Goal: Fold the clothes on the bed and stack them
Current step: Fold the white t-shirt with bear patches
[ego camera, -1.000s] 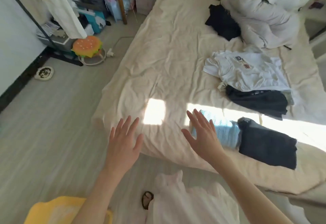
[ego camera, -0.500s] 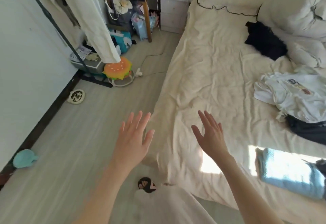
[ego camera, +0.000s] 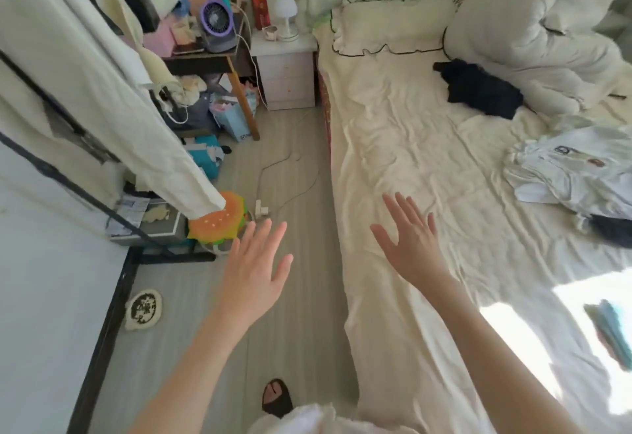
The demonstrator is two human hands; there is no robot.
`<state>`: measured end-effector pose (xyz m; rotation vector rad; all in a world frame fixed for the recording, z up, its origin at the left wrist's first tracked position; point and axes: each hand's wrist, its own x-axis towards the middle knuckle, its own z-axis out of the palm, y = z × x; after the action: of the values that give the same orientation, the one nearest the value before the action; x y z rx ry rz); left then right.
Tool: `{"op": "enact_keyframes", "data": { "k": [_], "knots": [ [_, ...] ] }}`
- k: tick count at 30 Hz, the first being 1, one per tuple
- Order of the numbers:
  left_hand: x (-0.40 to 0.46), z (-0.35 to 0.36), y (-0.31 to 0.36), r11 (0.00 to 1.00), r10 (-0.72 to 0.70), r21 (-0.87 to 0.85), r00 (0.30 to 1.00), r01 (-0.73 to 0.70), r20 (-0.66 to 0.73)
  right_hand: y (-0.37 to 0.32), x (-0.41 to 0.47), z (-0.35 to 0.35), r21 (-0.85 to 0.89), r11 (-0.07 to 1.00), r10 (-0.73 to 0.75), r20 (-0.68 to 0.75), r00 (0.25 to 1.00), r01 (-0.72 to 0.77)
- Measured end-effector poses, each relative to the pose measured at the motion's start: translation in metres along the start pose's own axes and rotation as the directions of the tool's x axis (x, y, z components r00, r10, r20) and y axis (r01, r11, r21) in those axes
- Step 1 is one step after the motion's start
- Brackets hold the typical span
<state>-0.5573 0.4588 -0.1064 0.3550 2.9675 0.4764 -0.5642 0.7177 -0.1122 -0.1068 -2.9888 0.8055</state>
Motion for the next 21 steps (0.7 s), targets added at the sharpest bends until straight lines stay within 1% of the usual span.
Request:
{"op": "enact_keyframes", "data": {
  "k": [2,5,8,11,15,19,21],
  "knots": [
    [0.029,0.0,-0.018,0.998,0.065,0.019,0.994,-0.067,0.091,-0.009,0.006,0.003,0.033,0.993,0.114,-0.047,0.992,-0.113],
    [0.079,0.001,-0.019,0.977,0.201,0.017,0.947,-0.212,0.25,-0.004,0.005,-0.001,0.02,0.963,0.271,-0.108,0.957,-0.27],
    [0.129,0.006,0.003,0.918,0.377,-0.003,0.871,-0.396,0.315,0.01,0.004,-0.011,0.014,0.906,0.419,-0.147,0.896,-0.422],
    [0.176,0.019,0.026,0.86,0.489,-0.051,0.793,-0.507,0.363,0.029,0.019,-0.01,0.006,0.85,0.522,-0.145,0.841,-0.526],
    [0.254,0.045,0.047,0.808,0.551,-0.063,0.715,-0.585,0.43,0.075,0.078,-0.005,-0.014,0.798,0.594,-0.143,0.792,-0.602],
    [0.359,0.071,0.075,0.815,0.522,-0.033,0.71,-0.578,0.472,0.143,0.17,-0.01,0.026,0.767,0.637,-0.147,0.757,-0.641],
    [0.408,0.081,0.097,0.798,0.515,-0.015,0.668,-0.603,0.537,0.172,0.206,-0.017,0.036,0.731,0.679,-0.142,0.721,-0.681]
  ]
}}
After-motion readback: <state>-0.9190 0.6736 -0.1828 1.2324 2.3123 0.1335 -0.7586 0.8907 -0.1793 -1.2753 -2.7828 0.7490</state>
